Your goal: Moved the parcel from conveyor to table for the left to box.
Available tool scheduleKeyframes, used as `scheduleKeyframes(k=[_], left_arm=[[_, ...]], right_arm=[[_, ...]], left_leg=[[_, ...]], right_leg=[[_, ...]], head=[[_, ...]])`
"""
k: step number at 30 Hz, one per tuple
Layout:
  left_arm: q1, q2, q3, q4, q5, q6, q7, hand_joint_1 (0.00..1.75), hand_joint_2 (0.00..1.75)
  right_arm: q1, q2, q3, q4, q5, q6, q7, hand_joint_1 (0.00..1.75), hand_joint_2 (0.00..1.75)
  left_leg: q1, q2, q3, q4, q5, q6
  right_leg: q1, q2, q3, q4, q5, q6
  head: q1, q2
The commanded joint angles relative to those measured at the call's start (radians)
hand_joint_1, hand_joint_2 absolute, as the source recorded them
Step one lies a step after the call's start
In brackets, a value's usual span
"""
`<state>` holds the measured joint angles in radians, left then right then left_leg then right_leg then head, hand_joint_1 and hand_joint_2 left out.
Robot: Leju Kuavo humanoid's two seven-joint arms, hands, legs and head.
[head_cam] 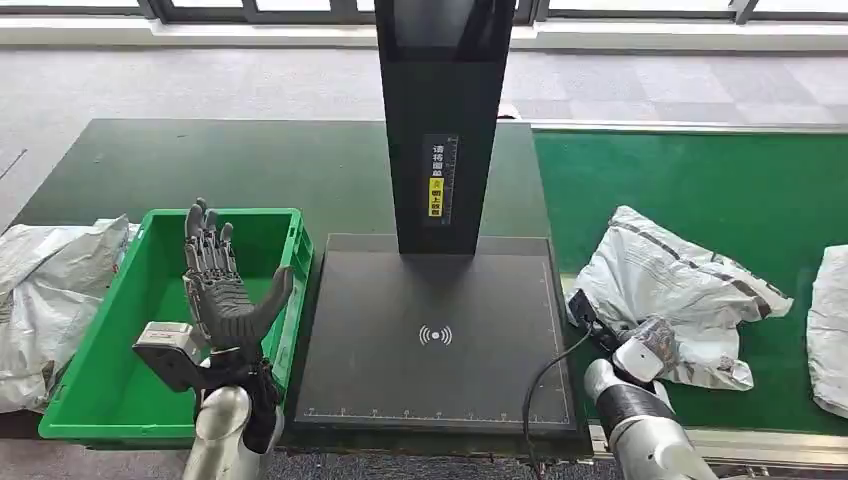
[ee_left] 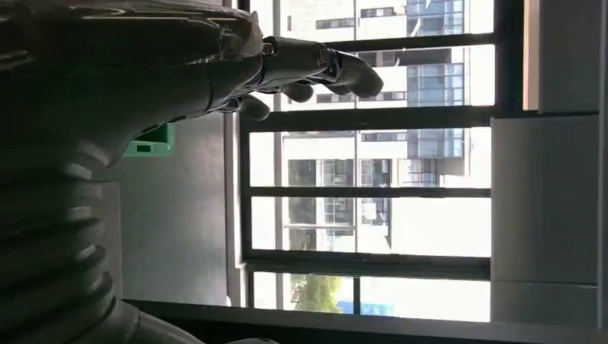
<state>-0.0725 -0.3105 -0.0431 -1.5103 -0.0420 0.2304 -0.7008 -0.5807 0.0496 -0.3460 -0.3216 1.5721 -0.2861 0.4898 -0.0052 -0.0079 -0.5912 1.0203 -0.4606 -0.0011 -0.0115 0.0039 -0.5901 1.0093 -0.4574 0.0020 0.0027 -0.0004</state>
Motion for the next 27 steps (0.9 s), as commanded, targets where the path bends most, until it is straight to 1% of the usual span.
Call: scheduleKeyframes(k=[1, 5, 6, 8, 9, 10, 11, 13, 16, 18, 21, 24, 27], left_arm=[[0.028, -0.039, 0.024, 0.016, 0.005, 0.013, 0.003, 0.0, 1.75], [0.032, -0.039, 0.023, 0.015, 0.001, 0.012, 0.003, 0.0, 1.75], [0.033, -0.039, 0.023, 0.015, 0.0, 0.012, 0.003, 0.0, 1.75], [0.033, -0.039, 0.025, 0.015, -0.002, 0.017, 0.003, 0.0, 1.75], [0.034, -0.039, 0.026, 0.014, -0.002, 0.018, 0.003, 0.0, 1.75], [0.034, -0.039, 0.028, 0.014, -0.002, 0.019, 0.003, 0.0, 1.75], [0.033, -0.039, 0.029, 0.014, -0.002, 0.018, 0.003, 0.0, 1.75], [0.033, -0.039, 0.029, 0.014, -0.002, 0.018, 0.003, 0.0, 1.75], [0.033, -0.039, 0.029, 0.014, -0.002, 0.018, 0.003, 0.0, 1.75], [0.033, -0.039, 0.029, 0.014, -0.002, 0.018, 0.003, 0.0, 1.75], [0.033, -0.039, 0.029, 0.014, -0.002, 0.018, 0.003, 0.0, 1.75], [0.033, -0.039, 0.029, 0.014, -0.002, 0.018, 0.003, 0.0, 1.75], [0.033, -0.039, 0.029, 0.014, -0.002, 0.018, 0.003, 0.0, 1.75]], right_arm=[[-0.017, -0.006, 0.037, 0.033, -0.001, -0.014, -0.015, 1.75, 1.75], [-0.009, 0.001, 0.043, 0.02, -0.001, -0.052, -0.021, 1.75, 1.75], [-0.006, 0.006, 0.034, 0.008, -0.003, -0.088, -0.025, 1.75, 1.75], [0.002, 0.013, 0.046, -0.028, -0.001, -0.218, -0.039, 1.75, 1.75], [0.006, 0.015, 0.056, -0.04, -0.001, -0.257, -0.048, 1.75, 1.75], [0.013, 0.026, 0.051, -0.072, -0.009, -0.351, -0.088, 1.75, 1.75], [0.018, 0.032, 0.052, -0.088, -0.005, -0.395, -0.11, 1.75, 1.75], [0.018, 0.032, 0.052, -0.088, -0.005, -0.395, -0.11, 1.75, 1.75], [0.018, 0.032, 0.052, -0.088, -0.005, -0.395, -0.11, 1.75, 1.75], [0.018, 0.032, 0.052, -0.088, -0.005, -0.395, -0.11, 1.75, 1.75], [0.018, 0.032, 0.052, -0.088, -0.005, -0.395, -0.11, 1.75, 1.75], [0.018, 0.032, 0.052, -0.088, -0.005, -0.395, -0.11, 1.75, 1.75], [0.018, 0.032, 0.052, -0.088, -0.005, -0.395, -0.11, 1.75, 1.75]], left_leg=[[0.0, 0.002, 0.002, -0.002, 0.0, -0.001], [0.0, 0.002, 0.002, -0.001, -0.001, -0.001], [0.0, 0.002, 0.003, -0.002, -0.001, -0.001], [0.0, 0.002, 0.001, -0.001, -0.001, -0.001], [0.0, 0.002, 0.002, -0.002, -0.001, -0.001], [0.0, 0.002, 0.001, -0.001, -0.001, -0.001], [0.0, 0.003, 0.002, -0.001, -0.001, -0.001], [0.0, 0.002, 0.001, -0.001, -0.001, -0.001], [0.0, 0.003, 0.002, -0.002, -0.001, -0.001], [0.0, 0.001, 0.001, -0.001, 0.0, -0.001], [0.0, 0.004, 0.002, -0.002, -0.001, -0.001], [0.0, 0.001, 0.0, -0.001, 0.0, -0.001], [0.0, 0.003, 0.002, -0.002, -0.001, -0.001]], right_leg=[[0.001, 0.001, 0.002, -0.002, 0.0, 0.0], [0.0, 0.001, 0.001, -0.001, 0.0, 0.0], [0.0, 0.001, 0.003, -0.002, 0.0, 0.0], [0.0, 0.001, 0.001, -0.001, 0.0, 0.0], [0.0, 0.001, 0.002, -0.002, 0.0, 0.0], [0.0, 0.001, 0.001, -0.001, 0.0, 0.0], [0.0, 0.002, 0.001, -0.002, 0.0, 0.0], [0.0, 0.002, 0.0, 0.0, 0.0, 0.0], [0.0, 0.002, 0.002, -0.002, 0.0, 0.0], [0.0, 0.001, 0.001, -0.001, 0.0, 0.0], [0.0, 0.003, 0.001, -0.002, 0.0, 0.0], [0.0, 0.001, 0.0, 0.0, 0.0, 0.0], [0.0, 0.002, 0.001, -0.002, 0.0, 0.0]], head=[[0.0, 0.0], [0.0, 0.0], [0.0, 0.0], [0.0, 0.0], [0.0, 0.0], [0.0, 0.0], [0.0, 0.0], [0.0, 0.0], [0.0, 0.0], [0.0, 0.0], [0.0, 0.0], [0.0, 0.0], [0.0, 0.0]])
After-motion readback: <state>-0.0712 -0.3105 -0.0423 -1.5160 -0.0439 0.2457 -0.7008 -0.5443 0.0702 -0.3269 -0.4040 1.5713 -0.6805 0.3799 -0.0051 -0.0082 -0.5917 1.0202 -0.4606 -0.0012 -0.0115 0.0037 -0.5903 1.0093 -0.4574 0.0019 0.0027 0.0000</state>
